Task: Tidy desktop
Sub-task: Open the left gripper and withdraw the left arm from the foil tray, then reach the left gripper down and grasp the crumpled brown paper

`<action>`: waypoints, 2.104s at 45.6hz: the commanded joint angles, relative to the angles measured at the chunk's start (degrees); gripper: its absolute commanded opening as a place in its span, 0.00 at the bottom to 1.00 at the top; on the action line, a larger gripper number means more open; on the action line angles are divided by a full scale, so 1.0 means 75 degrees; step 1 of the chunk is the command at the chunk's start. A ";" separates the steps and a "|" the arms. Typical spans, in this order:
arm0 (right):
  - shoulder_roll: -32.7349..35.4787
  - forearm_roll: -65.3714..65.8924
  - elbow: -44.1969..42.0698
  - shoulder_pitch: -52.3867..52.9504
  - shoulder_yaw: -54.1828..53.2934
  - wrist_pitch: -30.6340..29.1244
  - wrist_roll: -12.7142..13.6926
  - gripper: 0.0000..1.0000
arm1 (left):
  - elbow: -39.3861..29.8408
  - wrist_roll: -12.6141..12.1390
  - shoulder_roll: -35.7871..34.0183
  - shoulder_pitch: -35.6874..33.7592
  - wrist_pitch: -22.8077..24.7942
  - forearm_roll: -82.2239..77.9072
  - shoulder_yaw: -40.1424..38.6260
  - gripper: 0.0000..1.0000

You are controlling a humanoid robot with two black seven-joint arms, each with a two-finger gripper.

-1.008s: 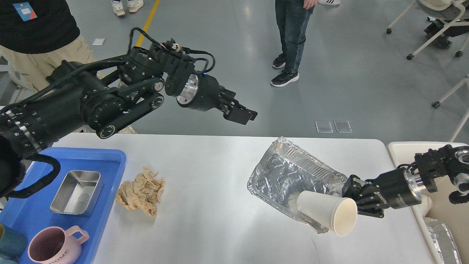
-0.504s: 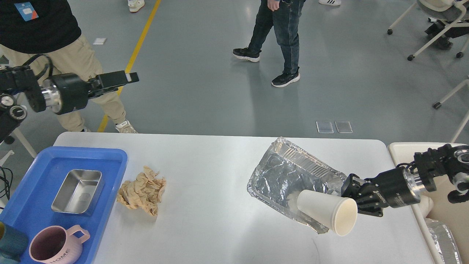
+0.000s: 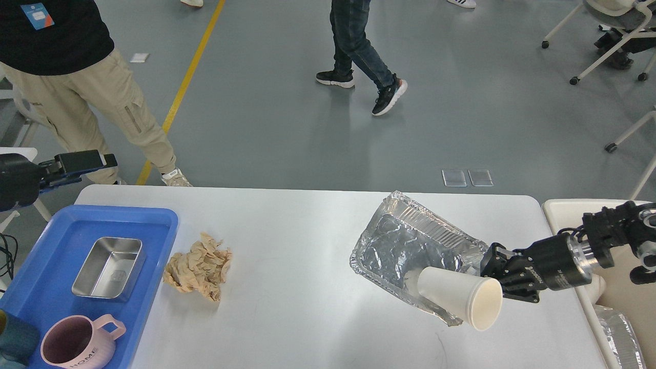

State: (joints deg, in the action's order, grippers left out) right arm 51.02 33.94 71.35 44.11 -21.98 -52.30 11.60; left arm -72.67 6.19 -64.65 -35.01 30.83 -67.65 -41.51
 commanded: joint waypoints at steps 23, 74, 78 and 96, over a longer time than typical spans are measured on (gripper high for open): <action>0.0240 -0.0002 0.0097 -0.0034 -0.0022 -0.0011 0.0000 0.00 | -0.1736 -0.0252 -0.2992 0.1996 -0.1473 0.2820 0.0226 0.97; 0.0498 -0.0002 0.0542 -0.0045 -0.0081 0.0118 0.0000 0.00 | -0.0752 0.0416 0.1247 0.0438 0.0225 -0.5697 0.0426 0.97; 0.0486 -0.0002 0.0554 -0.0034 -0.0093 0.0118 0.0000 0.00 | -0.0530 0.0416 0.1857 0.0426 0.0354 -0.6248 0.0449 0.97; 0.0614 -0.0014 0.0601 0.0002 -0.0151 0.0118 0.0000 0.00 | 0.0595 0.0416 0.3323 -0.0125 0.0261 -0.6613 0.1445 0.97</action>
State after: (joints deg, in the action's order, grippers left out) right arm 54.99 33.93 75.89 44.24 -22.92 -51.42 11.60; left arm -71.22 9.41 -42.29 -35.17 32.96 -117.23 -31.38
